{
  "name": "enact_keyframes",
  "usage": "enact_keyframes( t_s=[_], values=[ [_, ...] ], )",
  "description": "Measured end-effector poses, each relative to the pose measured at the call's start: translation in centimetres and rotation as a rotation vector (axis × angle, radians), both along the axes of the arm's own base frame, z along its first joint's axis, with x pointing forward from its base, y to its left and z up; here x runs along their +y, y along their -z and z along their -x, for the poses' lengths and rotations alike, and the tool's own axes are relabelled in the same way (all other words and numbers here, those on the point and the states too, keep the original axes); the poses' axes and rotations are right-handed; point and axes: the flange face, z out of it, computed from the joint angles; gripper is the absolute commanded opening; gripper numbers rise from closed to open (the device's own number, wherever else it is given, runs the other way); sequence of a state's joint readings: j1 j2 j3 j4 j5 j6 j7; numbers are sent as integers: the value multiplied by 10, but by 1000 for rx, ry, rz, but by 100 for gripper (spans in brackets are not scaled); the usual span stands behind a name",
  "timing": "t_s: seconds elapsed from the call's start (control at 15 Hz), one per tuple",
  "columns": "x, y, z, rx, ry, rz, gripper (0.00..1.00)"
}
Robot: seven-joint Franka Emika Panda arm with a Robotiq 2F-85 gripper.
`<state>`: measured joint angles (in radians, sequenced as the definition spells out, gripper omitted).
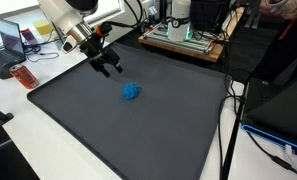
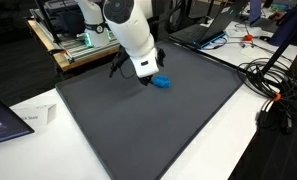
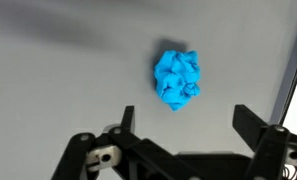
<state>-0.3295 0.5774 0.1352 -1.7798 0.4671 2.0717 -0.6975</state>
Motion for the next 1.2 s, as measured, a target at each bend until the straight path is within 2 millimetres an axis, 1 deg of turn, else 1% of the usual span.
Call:
enact_keyframes(
  t_s=[0.67,1.0,1.2],
  values=[
    [-4,-6,58,-163,45,-39,100],
    [-10,-8,93,-228,66,-57,100],
    [-8,-11,113,-275,101,-58,100]
  ],
)
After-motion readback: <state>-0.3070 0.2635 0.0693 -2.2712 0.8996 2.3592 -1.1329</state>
